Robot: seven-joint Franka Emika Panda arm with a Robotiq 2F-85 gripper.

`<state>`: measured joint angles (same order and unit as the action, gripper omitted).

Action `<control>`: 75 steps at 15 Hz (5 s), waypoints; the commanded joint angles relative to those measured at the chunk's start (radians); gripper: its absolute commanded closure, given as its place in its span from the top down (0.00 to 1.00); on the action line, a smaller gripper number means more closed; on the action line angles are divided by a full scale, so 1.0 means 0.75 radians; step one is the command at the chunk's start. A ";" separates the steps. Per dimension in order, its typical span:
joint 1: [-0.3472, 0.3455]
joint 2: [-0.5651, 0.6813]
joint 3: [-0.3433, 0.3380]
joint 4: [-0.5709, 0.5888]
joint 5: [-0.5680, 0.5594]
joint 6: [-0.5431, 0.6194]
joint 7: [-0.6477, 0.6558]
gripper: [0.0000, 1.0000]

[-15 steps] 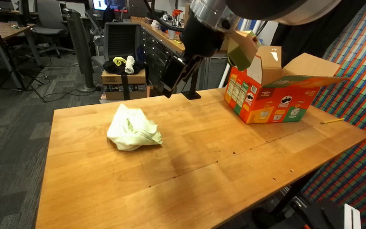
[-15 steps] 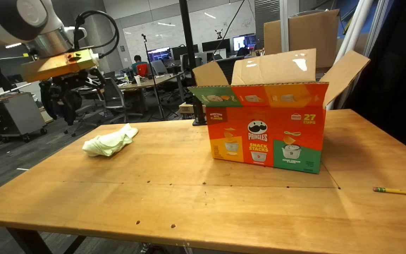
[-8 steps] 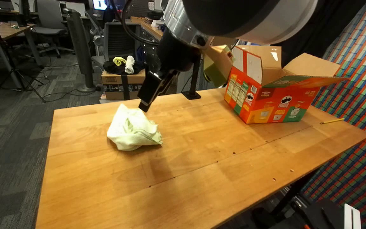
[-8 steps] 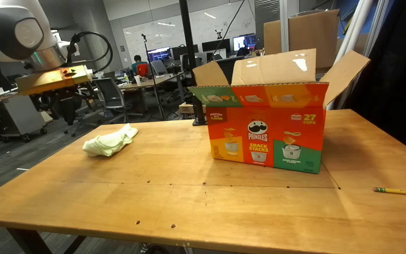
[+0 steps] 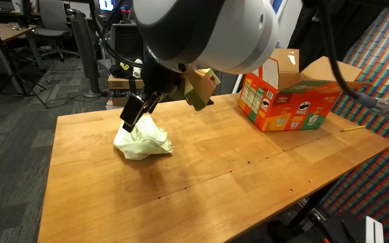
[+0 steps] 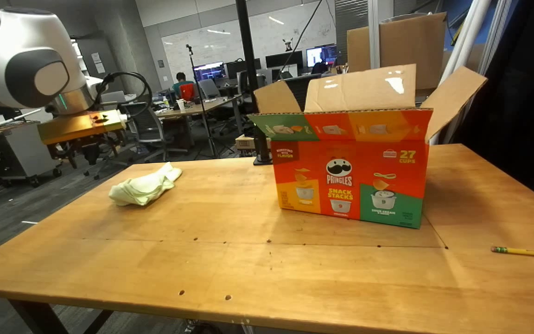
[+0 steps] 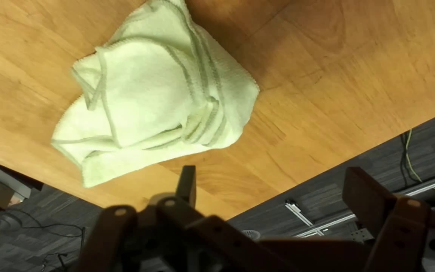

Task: Put the shirts inside the box

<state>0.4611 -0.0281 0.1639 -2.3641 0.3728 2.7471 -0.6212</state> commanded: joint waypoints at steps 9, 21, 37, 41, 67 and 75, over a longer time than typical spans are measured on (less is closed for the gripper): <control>-0.346 0.401 0.228 0.172 0.025 0.166 -0.197 1.00; -0.467 0.422 0.294 0.138 -0.174 0.183 -0.103 0.13; -0.607 -0.043 0.119 0.142 -0.174 0.090 -0.025 0.02; -0.659 -0.082 0.061 0.192 -0.188 0.097 0.044 0.02; -1.049 -0.104 -0.182 0.474 -0.240 0.319 0.503 0.02; -1.135 -0.256 -0.226 0.249 -0.508 0.288 0.744 0.02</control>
<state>-0.3543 -0.1369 -0.0354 -2.0895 0.0748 2.9544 -0.1462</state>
